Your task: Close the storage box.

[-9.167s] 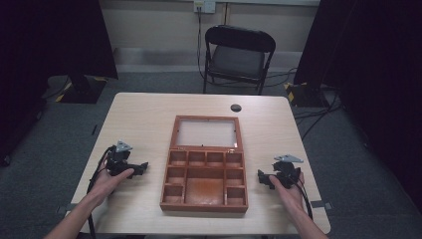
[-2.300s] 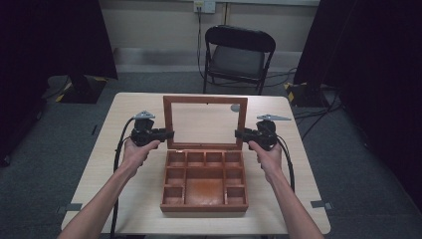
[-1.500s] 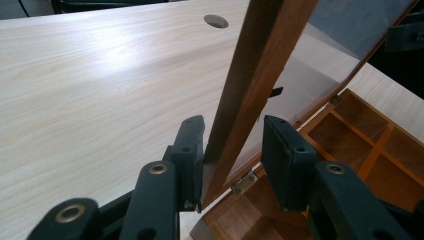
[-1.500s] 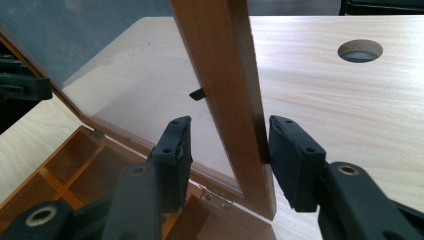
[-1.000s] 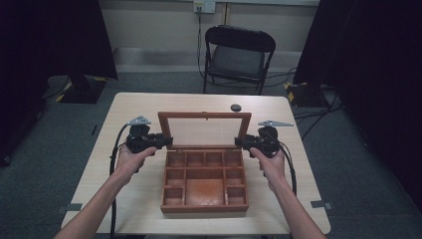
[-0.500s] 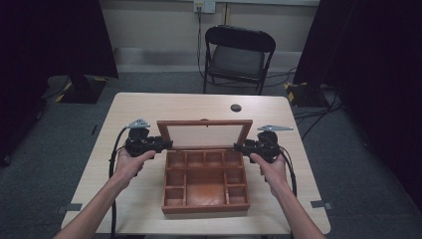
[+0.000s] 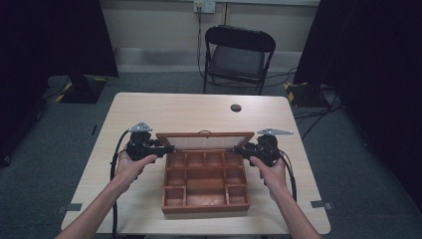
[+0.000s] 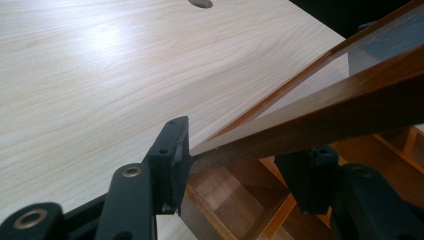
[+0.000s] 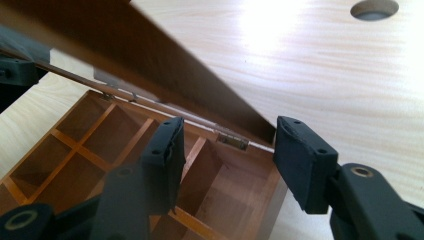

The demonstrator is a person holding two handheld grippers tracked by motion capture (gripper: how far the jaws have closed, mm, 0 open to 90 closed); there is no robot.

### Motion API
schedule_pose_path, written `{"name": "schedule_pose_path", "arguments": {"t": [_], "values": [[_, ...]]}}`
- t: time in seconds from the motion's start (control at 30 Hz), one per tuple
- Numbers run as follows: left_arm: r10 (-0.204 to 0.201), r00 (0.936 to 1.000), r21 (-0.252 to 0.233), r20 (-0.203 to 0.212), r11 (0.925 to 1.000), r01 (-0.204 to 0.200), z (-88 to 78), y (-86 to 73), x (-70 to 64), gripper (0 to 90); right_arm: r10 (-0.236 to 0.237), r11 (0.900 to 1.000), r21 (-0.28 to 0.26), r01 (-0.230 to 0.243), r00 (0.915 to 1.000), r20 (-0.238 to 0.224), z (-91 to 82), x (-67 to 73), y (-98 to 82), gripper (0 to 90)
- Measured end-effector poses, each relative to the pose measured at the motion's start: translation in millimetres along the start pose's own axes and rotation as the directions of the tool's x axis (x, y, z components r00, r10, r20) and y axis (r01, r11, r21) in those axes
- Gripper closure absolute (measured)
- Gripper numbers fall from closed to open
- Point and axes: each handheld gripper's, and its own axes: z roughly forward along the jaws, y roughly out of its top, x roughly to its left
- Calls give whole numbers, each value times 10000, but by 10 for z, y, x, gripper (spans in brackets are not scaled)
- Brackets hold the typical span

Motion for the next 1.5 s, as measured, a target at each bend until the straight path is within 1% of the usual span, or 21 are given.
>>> {"name": "schedule_pose_path", "arguments": {"t": [0.17,0.2,0.37,0.4,0.47,0.5,0.6,0.63,0.67,0.7,0.73,0.8,0.87,0.93,1.1,1.13,1.2,1.23,1.3,1.4,1.5], "values": [[-59,10000,155,-10,9999,59,26,1,21,483,8,10000,46,-9,9999,158,12,47,-7,410],[-36,10000,188,-26,9998,37,36,0,27,480,-103,9999,69,101,9997,209,17,55,-3,412],[-38,9999,325,-126,9995,42,20,-6,29,474,-62,9998,172,61,10000,55,12,58,4,425],[79,9998,418,-162,9991,-72,10,-8,36,473,-27,9998,197,26,10000,62,13,65,1,424],[36,9999,429,-151,9991,-30,-3,-15,49,469,-97,9997,239,96,9999,35,17,83,-1,422],[-26,9999,387,-145,9992,32,-8,-21,57,469,-1,9996,280,1,10000,-4,15,95,-2,421],[-143,9997,338,-215,9993,150,-22,-23,94,470,-112,9995,306,113,9999,-51,23,123,-5,422],[-96,9996,349,-279,9993,106,-30,-22,104,472,-52,9995,326,55,9999,-90,21,133,-4,426],[-144,9995,305,-275,9994,153,-38,-23,113,475,-9,9995,302,13,9999,-132,18,143,-2,428],[-148,9994,305,-307,9994,157,-46,-22,118,475,-83,9996,264,86,9999,-131,22,152,1,430],[-52,9994,302,-330,9995,62,-53,-25,126,476,-137,9994,301,141,9998,-127,21,168,5,433],[-145,9997,286,-196,9995,150,-77,-32,135,472,-238,9993,282,240,9997,-71,30,185,13,426],[-259,9996,240,-127,9994,262,-94,-41,132,458,-227,9995,225,230,9997,-130,38,181,17,427],[-249,9997,157,-45,9996,250,-112,-49,119,438,-261,9996,95,263,9995,-197,34,174,21,428],[-165,9997,170,-168,9997,168,-138,-41,94,382,-276,9993,258,284,9990,-342,41,167,32,401],[-272,9995,90,-133,9996,273,-138,-43,90,369,-231,9993,293,242,9990,-378,38,162,31,393],[-211,9997,116,-105,9997,212,-151,-43,95,361,-150,9993,345,164,9991,-408,31,153,25,379],[-256,9996,58,-103,9997,256,-153,-43,92,350,-121,9993,359,135,9991,-401,26,149,20,372],[-211,9997,56,-94,9998,211,-160,-44,97,345,-78,9990,444,96,9991,-413,12,140,3,367],[-228,9997,-12,-93,9997,227,-157,-43,103,341,-207,9975,664,224,9994,-264,-25,118,-33,365],[-308,9995,-107,-99,9995,307,-151,-41,103,337,-78,9974,714,91,9998,-193,-81,66,-68,364]]}}
